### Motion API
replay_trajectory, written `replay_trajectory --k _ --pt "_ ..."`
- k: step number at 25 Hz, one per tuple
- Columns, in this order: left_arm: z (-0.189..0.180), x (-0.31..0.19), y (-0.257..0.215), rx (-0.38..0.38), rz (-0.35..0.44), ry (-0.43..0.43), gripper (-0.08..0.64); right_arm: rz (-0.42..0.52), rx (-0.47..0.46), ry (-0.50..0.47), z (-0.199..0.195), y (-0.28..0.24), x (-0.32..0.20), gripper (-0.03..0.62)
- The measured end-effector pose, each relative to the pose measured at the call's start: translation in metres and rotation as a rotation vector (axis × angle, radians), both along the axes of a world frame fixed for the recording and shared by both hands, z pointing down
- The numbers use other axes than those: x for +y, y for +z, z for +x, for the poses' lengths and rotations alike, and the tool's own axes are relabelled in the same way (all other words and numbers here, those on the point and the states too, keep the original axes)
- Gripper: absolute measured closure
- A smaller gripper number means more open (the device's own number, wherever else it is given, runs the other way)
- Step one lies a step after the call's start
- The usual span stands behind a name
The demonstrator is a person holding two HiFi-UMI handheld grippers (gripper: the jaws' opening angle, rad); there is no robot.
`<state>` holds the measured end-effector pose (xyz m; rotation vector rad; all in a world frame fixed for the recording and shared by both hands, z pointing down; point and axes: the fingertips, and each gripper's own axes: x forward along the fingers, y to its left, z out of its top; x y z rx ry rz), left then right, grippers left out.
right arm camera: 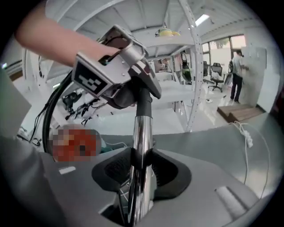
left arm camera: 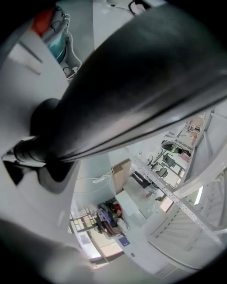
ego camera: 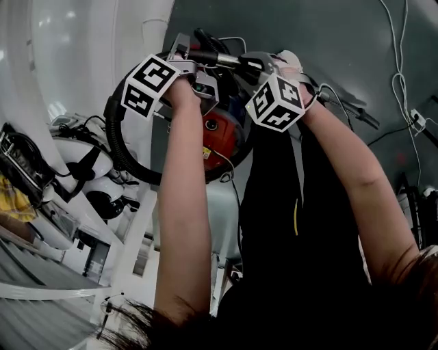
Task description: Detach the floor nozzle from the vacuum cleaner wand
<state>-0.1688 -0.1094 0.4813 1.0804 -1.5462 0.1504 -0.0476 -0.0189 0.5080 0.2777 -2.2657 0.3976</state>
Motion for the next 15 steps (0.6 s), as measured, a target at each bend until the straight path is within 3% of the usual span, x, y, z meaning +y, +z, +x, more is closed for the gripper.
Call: replay_trajectory --k 4,7,15 --pt "0.005 0.001 -0.002 0.080 0.018 0.033 0.451 -0.011 -0.066 -0.078 0.003 -0.001 0.007 0.441" --pt "0.013 -0.001 -0.011 0.085 0.057 0.065 0.451 -0.029 -0.034 -0.124 0.003 0.003 0.010 0.394" --pt "0.026 0.002 -0.016 0.081 0.074 0.079 0.451 -0.050 -0.022 -0.084 -0.025 -0.006 -0.001 0.406"
